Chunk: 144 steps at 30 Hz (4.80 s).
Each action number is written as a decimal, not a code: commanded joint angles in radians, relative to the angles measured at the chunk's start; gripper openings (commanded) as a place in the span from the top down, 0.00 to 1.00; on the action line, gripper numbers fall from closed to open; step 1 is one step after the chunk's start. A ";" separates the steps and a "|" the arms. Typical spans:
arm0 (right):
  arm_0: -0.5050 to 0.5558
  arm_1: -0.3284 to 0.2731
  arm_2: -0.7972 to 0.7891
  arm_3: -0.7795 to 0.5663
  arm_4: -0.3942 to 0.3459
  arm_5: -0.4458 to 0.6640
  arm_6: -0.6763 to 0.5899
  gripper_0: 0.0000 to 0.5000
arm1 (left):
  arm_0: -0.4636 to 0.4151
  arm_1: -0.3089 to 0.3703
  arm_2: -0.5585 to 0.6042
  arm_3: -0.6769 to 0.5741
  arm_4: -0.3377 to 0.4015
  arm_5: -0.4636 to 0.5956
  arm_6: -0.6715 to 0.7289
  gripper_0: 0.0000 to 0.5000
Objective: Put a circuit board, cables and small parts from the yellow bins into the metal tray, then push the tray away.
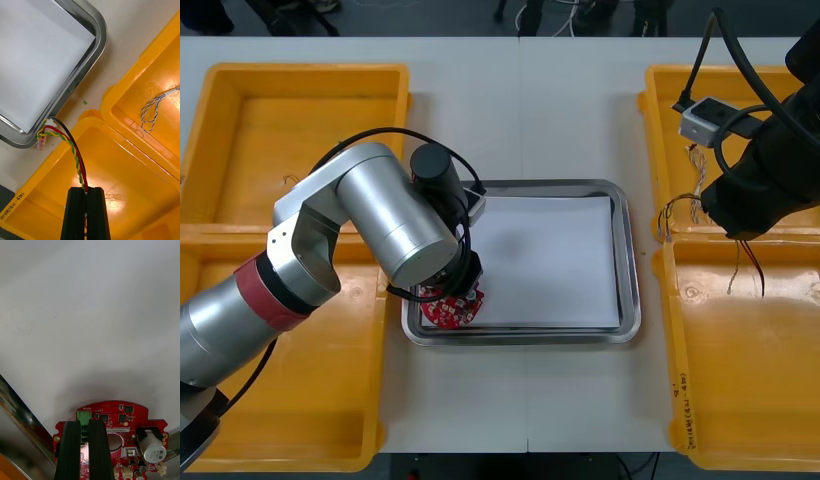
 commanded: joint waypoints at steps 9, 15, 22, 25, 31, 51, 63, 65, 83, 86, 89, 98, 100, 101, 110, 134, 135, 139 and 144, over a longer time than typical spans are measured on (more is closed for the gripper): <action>-0.031 0.005 0.010 -0.025 -0.011 -0.004 -0.048 1.00 | -0.045 0.010 -0.018 -0.007 -0.012 -0.014 -0.006 1.00; -0.031 0.005 0.008 -0.025 -0.012 -0.006 -0.048 1.00 | -0.044 0.012 -0.018 -0.007 -0.014 -0.019 -0.006 0.37; -0.031 0.005 0.008 -0.025 -0.018 -0.004 -0.048 1.00 | -0.044 0.012 -0.018 -0.007 -0.012 -0.026 0.002 0.00; -0.031 0.005 0.008 -0.023 -0.017 -0.004 -0.048 1.00 | -0.044 0.010 -0.018 -0.007 -0.012 -0.026 0.003 0.00; -0.031 0.005 0.010 -0.025 -0.026 -0.026 -0.037 1.00 | -0.045 0.012 -0.015 -0.007 -0.009 -0.028 0.003 0.00; -0.084 0.088 0.120 -0.023 0.011 -0.107 0.010 1.00 | -0.094 0.013 0.220 -0.088 0.105 0.207 -0.026 0.00; -0.144 0.229 0.232 -0.021 0.103 -0.116 0.053 1.00 | -0.154 0.029 0.335 -0.105 0.132 0.320 -0.044 0.00; -0.146 0.249 0.258 -0.018 0.121 -0.128 0.064 1.00 | -0.166 0.039 0.355 -0.105 0.140 0.320 -0.049 0.00; -0.149 0.286 0.499 0.022 0.255 -0.197 0.185 1.00 | -0.171 0.102 0.528 -0.041 0.149 0.320 -0.083 0.00; -0.149 0.289 0.502 0.063 0.232 -0.196 0.257 1.00 | -0.171 0.102 0.554 -0.018 0.129 0.320 -0.097 0.00; -0.147 0.298 0.502 0.114 0.212 -0.196 0.316 1.00 | -0.177 0.104 0.577 0.012 0.097 0.320 -0.138 0.00; -0.147 0.346 0.516 0.213 0.247 -0.236 0.412 1.00 | -0.209 0.104 0.651 0.128 0.031 0.320 -0.310 0.00; -0.149 0.352 0.532 0.235 0.258 -0.260 0.417 1.00 | -0.218 0.105 0.665 0.154 0.013 0.320 -0.354 0.00; -0.149 0.354 0.536 0.238 0.262 -0.268 0.418 1.00 | -0.220 0.105 0.666 0.160 0.006 0.320 -0.367 0.00; -0.147 0.354 0.616 0.239 0.342 -0.337 0.464 1.00 | -0.225 0.116 0.731 0.257 -0.021 0.320 -0.558 0.00; -0.132 0.347 0.671 0.239 0.417 -0.354 0.507 0.95 | -0.255 0.133 0.764 0.449 -0.070 0.195 -1.041 0.00; -0.131 0.347 0.671 0.239 0.417 -0.355 0.509 0.92 | -0.255 0.133 0.766 0.453 -0.069 0.192 -1.048 0.00; -0.129 0.349 0.670 0.239 0.419 -0.355 0.506 0.35 | -0.255 0.133 0.766 0.496 -0.064 0.162 -1.068 0.00; -0.129 0.349 0.671 0.239 0.422 -0.354 0.506 0.00 | -0.255 0.130 0.766 0.542 -0.053 0.122 -1.075 0.00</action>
